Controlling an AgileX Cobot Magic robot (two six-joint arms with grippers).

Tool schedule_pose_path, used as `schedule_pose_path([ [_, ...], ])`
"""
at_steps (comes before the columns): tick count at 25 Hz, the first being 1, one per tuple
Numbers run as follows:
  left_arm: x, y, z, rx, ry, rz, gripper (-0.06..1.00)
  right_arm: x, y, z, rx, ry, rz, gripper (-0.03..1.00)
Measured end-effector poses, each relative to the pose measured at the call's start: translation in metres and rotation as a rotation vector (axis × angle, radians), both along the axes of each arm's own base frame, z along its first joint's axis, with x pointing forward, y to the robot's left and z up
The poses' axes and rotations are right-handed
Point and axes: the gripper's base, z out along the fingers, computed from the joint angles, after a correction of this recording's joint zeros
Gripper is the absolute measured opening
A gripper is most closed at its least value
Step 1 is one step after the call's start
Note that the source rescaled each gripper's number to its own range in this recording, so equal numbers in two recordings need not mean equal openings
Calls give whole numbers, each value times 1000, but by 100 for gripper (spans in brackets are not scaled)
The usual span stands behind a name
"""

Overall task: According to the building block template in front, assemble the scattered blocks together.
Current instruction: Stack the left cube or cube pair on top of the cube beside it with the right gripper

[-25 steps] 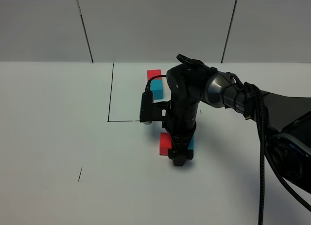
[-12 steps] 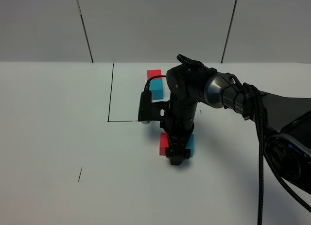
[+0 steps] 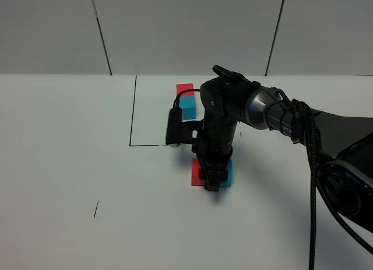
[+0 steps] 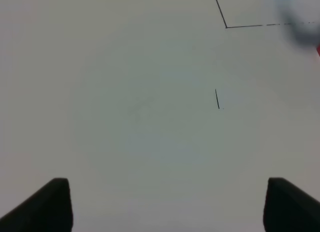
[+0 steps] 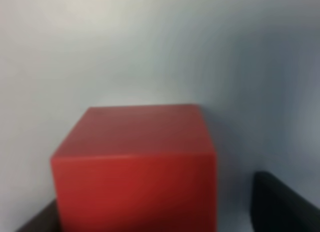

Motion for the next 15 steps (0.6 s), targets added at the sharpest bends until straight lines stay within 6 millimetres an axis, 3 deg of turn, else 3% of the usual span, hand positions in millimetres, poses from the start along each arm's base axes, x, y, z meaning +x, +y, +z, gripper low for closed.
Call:
schedule_pose_path([
  [4, 0, 0, 0, 0, 0, 0, 63, 0, 0, 0, 0, 0, 0, 0],
  [15, 0, 0, 0, 0, 0, 0, 63, 0, 0, 0, 0, 0, 0, 0],
])
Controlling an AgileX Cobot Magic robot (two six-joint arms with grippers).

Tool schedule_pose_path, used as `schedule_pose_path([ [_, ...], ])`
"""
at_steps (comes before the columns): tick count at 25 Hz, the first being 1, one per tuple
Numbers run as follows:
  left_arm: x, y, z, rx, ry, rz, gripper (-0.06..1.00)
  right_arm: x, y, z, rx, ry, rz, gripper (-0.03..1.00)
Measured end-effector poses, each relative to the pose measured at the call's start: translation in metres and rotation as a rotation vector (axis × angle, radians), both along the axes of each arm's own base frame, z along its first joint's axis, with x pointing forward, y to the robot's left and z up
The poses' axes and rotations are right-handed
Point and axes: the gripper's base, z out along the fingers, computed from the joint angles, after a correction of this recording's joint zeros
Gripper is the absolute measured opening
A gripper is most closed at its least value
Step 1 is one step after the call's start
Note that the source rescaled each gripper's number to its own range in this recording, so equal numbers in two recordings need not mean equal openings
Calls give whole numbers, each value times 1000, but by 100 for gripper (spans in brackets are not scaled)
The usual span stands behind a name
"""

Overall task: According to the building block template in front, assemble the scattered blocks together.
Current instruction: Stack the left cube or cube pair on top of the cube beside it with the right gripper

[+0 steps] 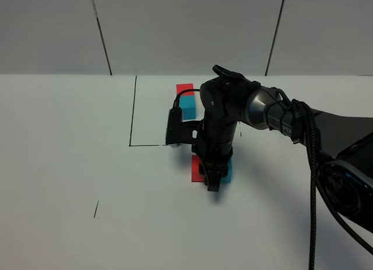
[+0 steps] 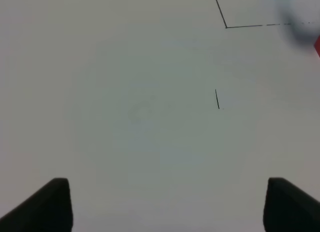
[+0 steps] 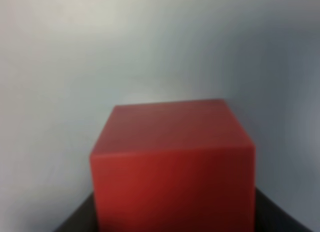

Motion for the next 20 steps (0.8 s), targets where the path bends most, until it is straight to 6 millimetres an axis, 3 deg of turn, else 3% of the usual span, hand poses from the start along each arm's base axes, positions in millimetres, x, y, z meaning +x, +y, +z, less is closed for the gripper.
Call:
schedule_pose_path([
  [9, 0, 0, 0, 0, 0, 0, 63, -2, -1, 4, -3, 22, -41, 0],
  [12, 0, 0, 0, 0, 0, 0, 63, -5, -1, 16, 10, 46, -118, 0],
  [17, 0, 0, 0, 0, 0, 0, 63, -13, 7, 53, 142, 107, -416, 0],
  [20, 0, 0, 0, 0, 0, 0, 63, -15, 12, 59, 205, 177, -691, 0],
])
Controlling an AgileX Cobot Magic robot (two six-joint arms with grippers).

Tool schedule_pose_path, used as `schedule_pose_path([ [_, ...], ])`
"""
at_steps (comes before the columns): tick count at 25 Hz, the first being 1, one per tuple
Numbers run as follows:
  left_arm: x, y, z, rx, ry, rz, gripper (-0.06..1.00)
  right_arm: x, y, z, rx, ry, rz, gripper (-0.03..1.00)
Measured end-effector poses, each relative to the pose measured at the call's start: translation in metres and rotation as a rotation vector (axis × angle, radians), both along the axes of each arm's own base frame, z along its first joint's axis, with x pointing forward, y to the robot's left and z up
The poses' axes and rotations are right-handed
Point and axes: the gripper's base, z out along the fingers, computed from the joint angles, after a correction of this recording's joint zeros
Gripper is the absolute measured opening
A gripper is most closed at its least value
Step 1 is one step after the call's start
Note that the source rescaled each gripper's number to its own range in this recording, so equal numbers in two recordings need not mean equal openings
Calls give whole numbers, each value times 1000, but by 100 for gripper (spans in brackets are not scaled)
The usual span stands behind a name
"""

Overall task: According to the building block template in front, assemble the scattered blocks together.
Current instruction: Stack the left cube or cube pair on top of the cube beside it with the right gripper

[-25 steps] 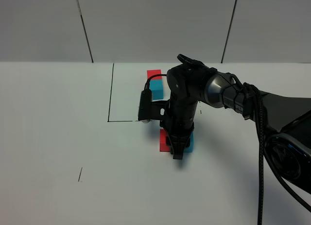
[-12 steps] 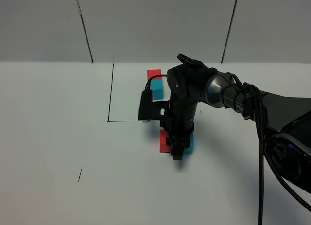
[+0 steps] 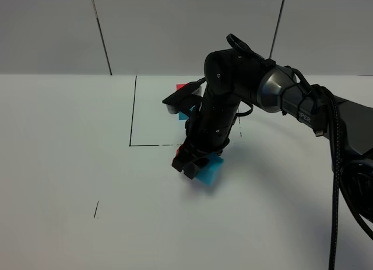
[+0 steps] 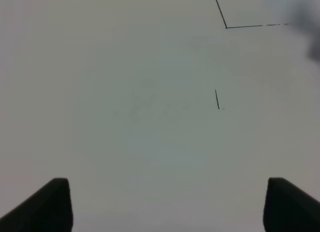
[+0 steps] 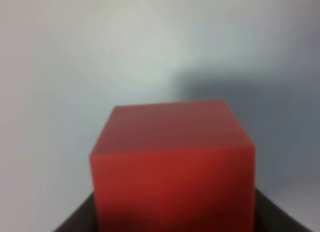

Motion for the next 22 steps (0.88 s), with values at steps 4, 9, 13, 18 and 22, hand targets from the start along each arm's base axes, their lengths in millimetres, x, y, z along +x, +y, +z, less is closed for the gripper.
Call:
schedule_pose_path([
  [4, 0, 0, 0, 0, 0, 0, 63, -1, 2, 1, 26, 92, -306, 0],
  [9, 0, 0, 0, 0, 0, 0, 63, 5, 3, 1, 63, 109, -558, 0],
  [13, 0, 0, 0, 0, 0, 0, 63, 8, 1, 1, 60, 95, -682, 0],
  [18, 0, 0, 0, 0, 0, 0, 63, 11, 0, 1, 64, 101, -828, 0],
  [22, 0, 0, 0, 0, 0, 0, 63, 8, 4, -1, 15, 63, -859, 0],
])
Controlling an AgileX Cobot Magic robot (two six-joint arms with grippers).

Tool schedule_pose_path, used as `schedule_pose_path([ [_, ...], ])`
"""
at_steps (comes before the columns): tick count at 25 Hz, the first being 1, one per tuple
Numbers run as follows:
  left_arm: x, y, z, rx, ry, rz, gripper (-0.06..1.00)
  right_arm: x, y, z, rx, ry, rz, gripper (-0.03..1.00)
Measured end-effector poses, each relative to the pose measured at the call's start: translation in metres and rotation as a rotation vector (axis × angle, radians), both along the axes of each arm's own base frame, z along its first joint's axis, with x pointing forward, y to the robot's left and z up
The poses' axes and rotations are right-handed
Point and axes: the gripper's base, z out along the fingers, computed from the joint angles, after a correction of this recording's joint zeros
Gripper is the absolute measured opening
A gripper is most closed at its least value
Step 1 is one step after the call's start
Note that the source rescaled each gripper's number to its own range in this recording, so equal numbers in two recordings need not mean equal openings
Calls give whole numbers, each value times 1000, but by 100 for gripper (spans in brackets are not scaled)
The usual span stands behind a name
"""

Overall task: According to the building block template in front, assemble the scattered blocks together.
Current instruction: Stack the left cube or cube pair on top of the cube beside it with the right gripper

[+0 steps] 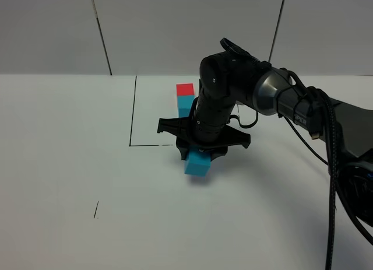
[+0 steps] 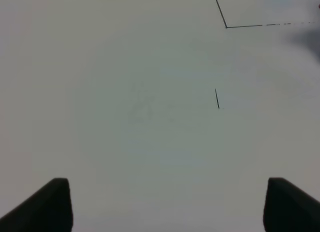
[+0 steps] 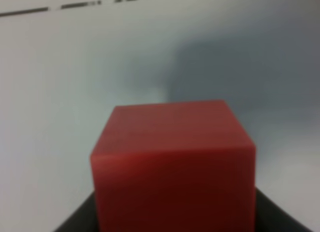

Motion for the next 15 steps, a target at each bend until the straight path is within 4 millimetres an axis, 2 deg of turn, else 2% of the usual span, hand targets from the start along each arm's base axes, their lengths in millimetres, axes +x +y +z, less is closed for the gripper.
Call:
schedule_pose_path([
  [6, 0, 0, 0, 2, 0, 1, 63, -7, 12, -9, -44, 10, 0, 0],
  [10, 0, 1, 0, 11, 0, 7, 63, -7, 10, -19, -82, 39, 5, 0],
  [15, 0, 1, 0, 13, 0, 9, 63, -6, 6, -20, -134, 29, 18, 0],
])
